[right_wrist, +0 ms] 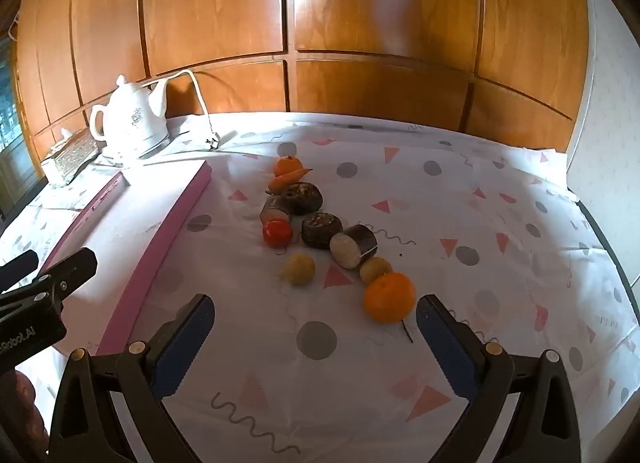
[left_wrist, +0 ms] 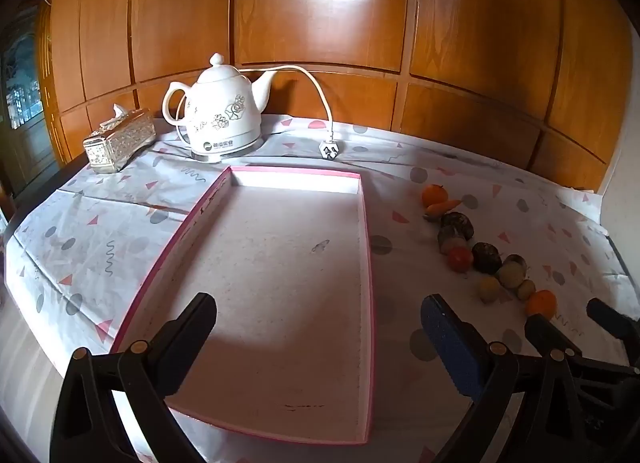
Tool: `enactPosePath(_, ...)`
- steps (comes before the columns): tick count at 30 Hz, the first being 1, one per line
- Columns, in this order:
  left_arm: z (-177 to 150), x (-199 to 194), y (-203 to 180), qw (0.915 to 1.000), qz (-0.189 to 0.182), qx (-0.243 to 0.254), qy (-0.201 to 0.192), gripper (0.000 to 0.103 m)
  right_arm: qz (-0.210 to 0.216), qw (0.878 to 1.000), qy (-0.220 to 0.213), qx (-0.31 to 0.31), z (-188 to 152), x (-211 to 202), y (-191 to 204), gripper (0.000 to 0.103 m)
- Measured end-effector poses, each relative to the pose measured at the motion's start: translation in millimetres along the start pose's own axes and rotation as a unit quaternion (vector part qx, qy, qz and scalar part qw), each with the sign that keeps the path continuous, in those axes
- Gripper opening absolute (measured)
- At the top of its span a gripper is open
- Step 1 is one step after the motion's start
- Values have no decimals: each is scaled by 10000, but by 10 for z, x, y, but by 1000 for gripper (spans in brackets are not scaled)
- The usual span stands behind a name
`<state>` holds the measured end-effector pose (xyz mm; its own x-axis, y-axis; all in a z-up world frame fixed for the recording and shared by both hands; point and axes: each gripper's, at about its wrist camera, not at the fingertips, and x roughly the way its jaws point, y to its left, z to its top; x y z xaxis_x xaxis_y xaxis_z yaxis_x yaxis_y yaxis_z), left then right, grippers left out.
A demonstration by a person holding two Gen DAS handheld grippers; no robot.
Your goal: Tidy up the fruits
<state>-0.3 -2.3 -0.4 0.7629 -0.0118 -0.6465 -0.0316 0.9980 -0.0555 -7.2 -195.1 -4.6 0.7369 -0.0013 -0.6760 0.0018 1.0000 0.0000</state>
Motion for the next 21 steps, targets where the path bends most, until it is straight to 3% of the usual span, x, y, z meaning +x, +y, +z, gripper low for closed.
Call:
enactPosePath(3, 17, 61, 96, 9999, 23, -116, 107, 103, -2, 9999, 66, 125, -13, 7, 6, 103)
enactPosePath(5, -34, 16, 80, 9999, 116, -31, -54, 103, -27, 9998, 100, 196, -25, 23, 21, 103)
enactPosePath(6, -40, 15, 99, 9999, 129, -22, -52, 103, 105, 9999, -68, -15, -22, -45, 36, 103)
enactPosePath(10, -39, 16, 63, 9997, 252, -5, -37, 103, 130, 9999, 9, 10, 4, -41, 9, 102)
enactPosePath(21, -34, -25, 54, 9998, 206, 0, -40, 103, 99, 9999, -9, 46, -18, -31, -11, 102)
